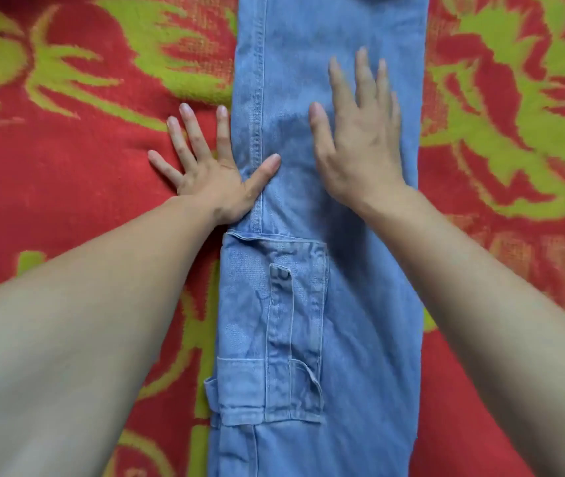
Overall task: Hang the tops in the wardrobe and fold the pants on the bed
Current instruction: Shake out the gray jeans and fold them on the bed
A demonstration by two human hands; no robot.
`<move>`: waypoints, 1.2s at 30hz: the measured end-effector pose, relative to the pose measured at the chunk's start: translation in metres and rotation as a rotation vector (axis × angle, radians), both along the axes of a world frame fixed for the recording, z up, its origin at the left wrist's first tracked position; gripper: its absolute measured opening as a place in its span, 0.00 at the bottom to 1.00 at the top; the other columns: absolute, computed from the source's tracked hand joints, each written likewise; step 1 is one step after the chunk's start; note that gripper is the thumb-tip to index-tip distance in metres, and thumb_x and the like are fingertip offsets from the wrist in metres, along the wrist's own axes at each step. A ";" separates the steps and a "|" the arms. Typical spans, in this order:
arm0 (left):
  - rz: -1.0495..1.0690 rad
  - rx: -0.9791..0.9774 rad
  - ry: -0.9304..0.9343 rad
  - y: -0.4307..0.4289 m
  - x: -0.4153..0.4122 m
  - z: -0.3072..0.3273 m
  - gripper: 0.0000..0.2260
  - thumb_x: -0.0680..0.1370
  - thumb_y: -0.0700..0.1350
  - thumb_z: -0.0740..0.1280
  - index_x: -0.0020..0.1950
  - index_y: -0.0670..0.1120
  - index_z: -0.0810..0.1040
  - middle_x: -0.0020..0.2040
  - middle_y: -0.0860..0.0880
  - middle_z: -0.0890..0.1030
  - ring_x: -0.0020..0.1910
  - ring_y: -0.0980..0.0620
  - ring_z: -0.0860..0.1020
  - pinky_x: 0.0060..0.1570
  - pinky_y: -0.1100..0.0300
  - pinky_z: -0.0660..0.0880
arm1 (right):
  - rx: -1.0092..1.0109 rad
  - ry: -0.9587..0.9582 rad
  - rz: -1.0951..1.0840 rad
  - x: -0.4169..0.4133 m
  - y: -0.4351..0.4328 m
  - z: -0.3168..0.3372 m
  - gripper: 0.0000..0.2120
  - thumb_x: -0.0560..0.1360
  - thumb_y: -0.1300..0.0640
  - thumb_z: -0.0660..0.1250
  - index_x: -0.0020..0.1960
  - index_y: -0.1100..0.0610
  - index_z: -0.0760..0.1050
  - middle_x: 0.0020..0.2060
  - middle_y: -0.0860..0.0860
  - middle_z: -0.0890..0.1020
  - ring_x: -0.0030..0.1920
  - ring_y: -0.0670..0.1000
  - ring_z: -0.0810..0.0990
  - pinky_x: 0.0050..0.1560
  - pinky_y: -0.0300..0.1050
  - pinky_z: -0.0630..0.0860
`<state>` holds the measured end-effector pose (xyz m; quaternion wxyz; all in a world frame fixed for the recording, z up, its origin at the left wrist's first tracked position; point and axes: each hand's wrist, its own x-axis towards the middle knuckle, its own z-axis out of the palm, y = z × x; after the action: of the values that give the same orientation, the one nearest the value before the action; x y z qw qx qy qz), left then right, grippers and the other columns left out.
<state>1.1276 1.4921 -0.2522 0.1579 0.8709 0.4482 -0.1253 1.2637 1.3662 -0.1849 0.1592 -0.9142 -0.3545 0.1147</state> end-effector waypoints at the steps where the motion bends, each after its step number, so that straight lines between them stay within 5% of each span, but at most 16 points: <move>1: 0.000 0.008 0.004 0.000 0.001 0.000 0.50 0.63 0.84 0.37 0.77 0.57 0.30 0.78 0.42 0.30 0.77 0.41 0.31 0.66 0.29 0.32 | 0.050 -0.018 -0.014 -0.028 -0.029 0.005 0.28 0.84 0.44 0.51 0.81 0.52 0.56 0.81 0.57 0.52 0.81 0.60 0.46 0.79 0.59 0.47; 4: 0.003 0.051 0.027 -0.002 0.003 0.000 0.52 0.61 0.84 0.35 0.78 0.57 0.32 0.79 0.42 0.32 0.77 0.40 0.33 0.67 0.29 0.33 | 0.092 -0.068 0.054 -0.109 -0.115 0.002 0.29 0.83 0.41 0.51 0.80 0.52 0.59 0.80 0.58 0.54 0.80 0.63 0.49 0.78 0.64 0.49; 9: 0.010 0.019 -0.131 -0.003 -0.008 0.010 0.43 0.71 0.77 0.40 0.81 0.56 0.44 0.81 0.44 0.40 0.79 0.43 0.38 0.70 0.33 0.35 | -0.290 -0.140 0.251 -0.151 -0.161 -0.049 0.31 0.81 0.33 0.44 0.80 0.42 0.43 0.81 0.54 0.44 0.81 0.61 0.42 0.77 0.67 0.41; 13: 0.115 -0.156 -0.299 -0.024 -0.038 0.033 0.25 0.84 0.59 0.44 0.81 0.55 0.50 0.82 0.49 0.48 0.80 0.48 0.43 0.75 0.38 0.38 | -0.298 -0.087 0.248 -0.148 -0.159 -0.051 0.33 0.79 0.32 0.40 0.81 0.43 0.46 0.82 0.54 0.44 0.80 0.61 0.41 0.77 0.66 0.38; 16: 0.204 -0.378 -0.531 -0.088 -0.087 0.059 0.26 0.84 0.59 0.48 0.81 0.50 0.53 0.82 0.47 0.51 0.80 0.49 0.45 0.77 0.46 0.39 | -0.285 0.012 0.211 -0.156 -0.165 -0.033 0.31 0.82 0.36 0.44 0.82 0.45 0.45 0.81 0.55 0.42 0.80 0.60 0.39 0.77 0.65 0.37; 18: 0.182 -0.337 -0.591 -0.149 -0.132 0.069 0.26 0.84 0.56 0.53 0.80 0.48 0.56 0.81 0.43 0.53 0.80 0.48 0.48 0.78 0.48 0.45 | -0.189 0.035 0.106 -0.181 -0.181 -0.018 0.29 0.84 0.40 0.48 0.82 0.49 0.52 0.81 0.56 0.46 0.81 0.60 0.43 0.78 0.64 0.40; 22: -0.016 -0.027 -0.455 -0.278 -0.235 0.062 0.27 0.83 0.59 0.54 0.80 0.50 0.59 0.80 0.39 0.51 0.80 0.41 0.50 0.76 0.43 0.48 | -0.015 -0.167 -0.046 -0.255 -0.258 -0.007 0.27 0.84 0.45 0.54 0.79 0.55 0.61 0.79 0.63 0.56 0.80 0.63 0.53 0.78 0.64 0.49; 26: -0.260 0.076 -0.087 -0.324 -0.299 0.022 0.30 0.83 0.62 0.51 0.81 0.51 0.51 0.80 0.36 0.49 0.79 0.38 0.47 0.73 0.32 0.49 | -0.310 -0.091 0.063 -0.309 -0.342 -0.026 0.32 0.82 0.37 0.51 0.82 0.50 0.51 0.81 0.60 0.49 0.80 0.63 0.47 0.77 0.66 0.48; 33: -0.243 0.010 -0.223 -0.320 -0.315 0.021 0.32 0.82 0.63 0.54 0.81 0.49 0.52 0.80 0.37 0.48 0.79 0.40 0.48 0.75 0.38 0.49 | -0.266 0.062 -0.019 -0.321 -0.354 -0.031 0.36 0.81 0.36 0.53 0.82 0.51 0.45 0.81 0.57 0.44 0.81 0.60 0.43 0.78 0.63 0.47; 36: 0.083 -0.126 -0.292 -0.343 -0.341 0.050 0.35 0.79 0.62 0.62 0.79 0.45 0.56 0.78 0.38 0.54 0.76 0.41 0.57 0.72 0.45 0.57 | -0.149 0.226 -0.296 -0.348 -0.369 -0.008 0.43 0.78 0.36 0.62 0.82 0.55 0.46 0.81 0.58 0.47 0.80 0.59 0.49 0.77 0.57 0.50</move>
<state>0.7870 1.1489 -0.2019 0.2807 0.8490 0.4474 -0.0183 0.9156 0.9968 -0.1926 0.1453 -0.9469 -0.1866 0.2180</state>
